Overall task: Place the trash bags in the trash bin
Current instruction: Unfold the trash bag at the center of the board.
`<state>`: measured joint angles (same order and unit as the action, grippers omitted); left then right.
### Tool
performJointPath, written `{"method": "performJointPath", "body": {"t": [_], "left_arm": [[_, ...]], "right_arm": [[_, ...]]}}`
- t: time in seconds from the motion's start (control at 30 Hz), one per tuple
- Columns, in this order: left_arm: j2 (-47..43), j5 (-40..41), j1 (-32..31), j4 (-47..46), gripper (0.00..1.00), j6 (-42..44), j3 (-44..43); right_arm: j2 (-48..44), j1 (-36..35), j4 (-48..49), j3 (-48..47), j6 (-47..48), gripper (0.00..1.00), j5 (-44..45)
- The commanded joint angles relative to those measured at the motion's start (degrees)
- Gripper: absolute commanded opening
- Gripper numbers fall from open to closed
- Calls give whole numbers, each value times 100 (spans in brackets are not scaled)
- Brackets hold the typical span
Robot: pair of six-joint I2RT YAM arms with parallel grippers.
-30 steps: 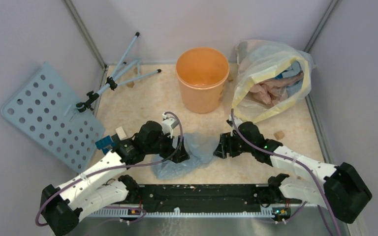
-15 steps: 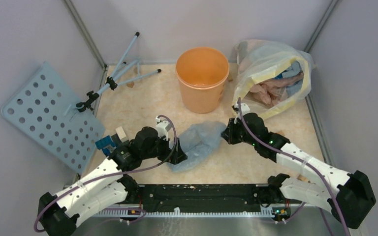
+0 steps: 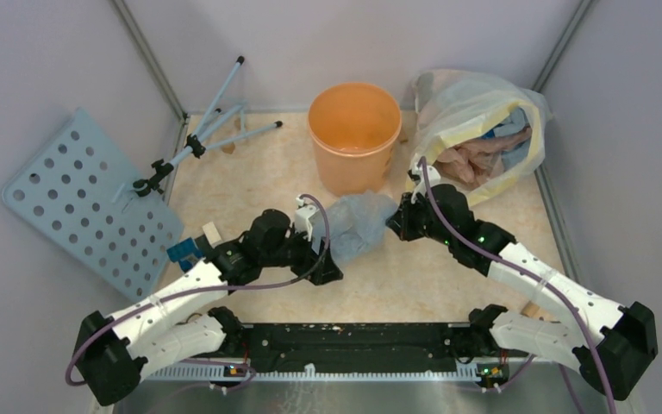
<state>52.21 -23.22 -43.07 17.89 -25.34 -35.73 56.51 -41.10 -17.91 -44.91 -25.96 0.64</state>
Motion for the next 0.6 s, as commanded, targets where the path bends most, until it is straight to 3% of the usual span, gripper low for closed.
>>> {"method": "performJointPath", "body": {"t": [0.0,0.23,0.47,0.57], "left_arm": [[173,337,-184,-76,91,336,-268],[306,1563,-528,-89,98,193,-273],[1031,4139,-2199,200,99,1074,-806],[1437,4549,-2279,311,99,1137,-1060]], "right_arm": [[-2,-38,24,-123,87,0,-34],[11,-43,45,-159,126,0,-244],[5,-38,89,-104,173,0,-213],[9,-37,106,-89,170,0,-222]]}}
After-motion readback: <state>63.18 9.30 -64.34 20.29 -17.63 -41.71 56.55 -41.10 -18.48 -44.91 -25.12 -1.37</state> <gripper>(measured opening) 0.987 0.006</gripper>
